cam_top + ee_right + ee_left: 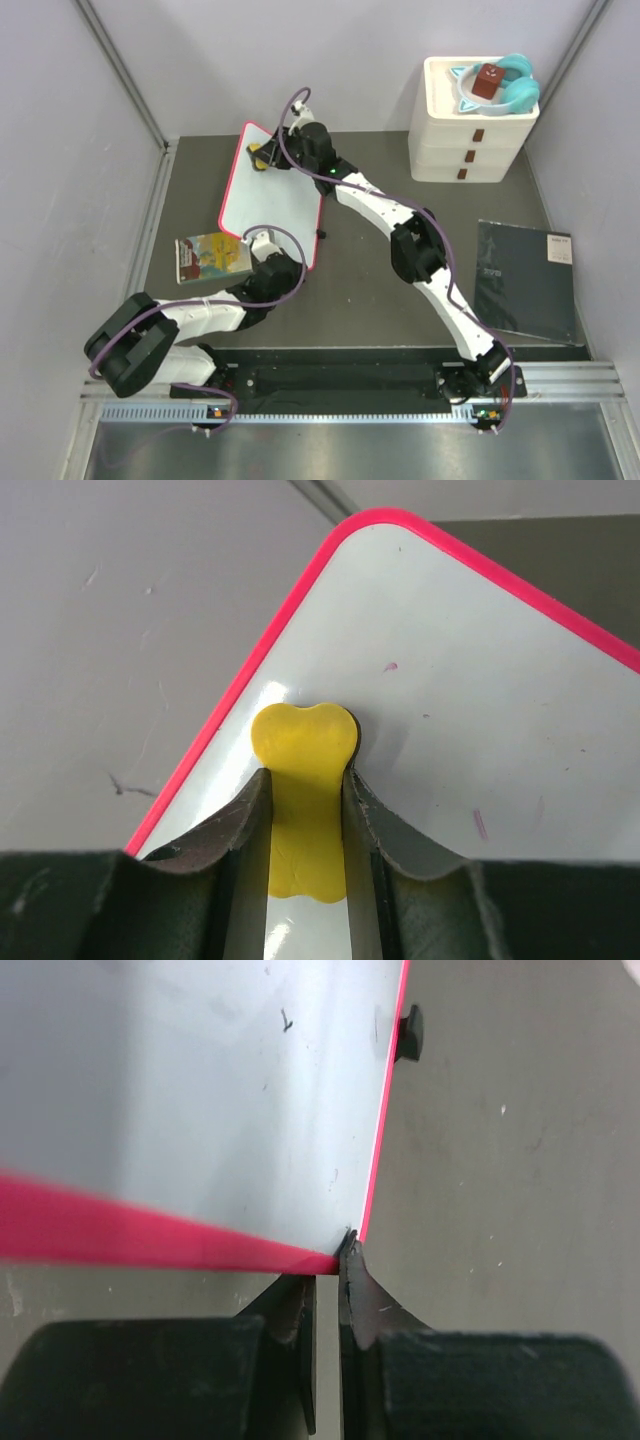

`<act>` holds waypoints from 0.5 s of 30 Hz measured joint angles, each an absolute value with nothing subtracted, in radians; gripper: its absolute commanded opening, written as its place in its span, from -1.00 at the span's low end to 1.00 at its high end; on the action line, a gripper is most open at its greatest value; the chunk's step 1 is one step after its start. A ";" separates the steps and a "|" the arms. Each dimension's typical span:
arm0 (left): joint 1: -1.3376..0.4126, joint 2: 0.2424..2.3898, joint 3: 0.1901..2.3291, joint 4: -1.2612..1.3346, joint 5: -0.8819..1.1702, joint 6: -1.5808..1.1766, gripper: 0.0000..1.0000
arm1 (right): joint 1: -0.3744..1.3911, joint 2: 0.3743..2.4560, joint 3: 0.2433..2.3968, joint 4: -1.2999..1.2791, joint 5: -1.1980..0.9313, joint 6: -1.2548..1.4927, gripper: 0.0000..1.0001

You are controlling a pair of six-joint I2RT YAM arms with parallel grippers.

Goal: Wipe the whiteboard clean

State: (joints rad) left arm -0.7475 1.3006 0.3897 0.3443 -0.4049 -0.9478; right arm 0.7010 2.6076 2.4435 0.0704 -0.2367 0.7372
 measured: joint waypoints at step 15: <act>-0.768 1.307 0.395 0.316 -0.379 -0.932 -1.00 | 0.687 2.584 2.415 0.078 -0.292 0.810 -1.00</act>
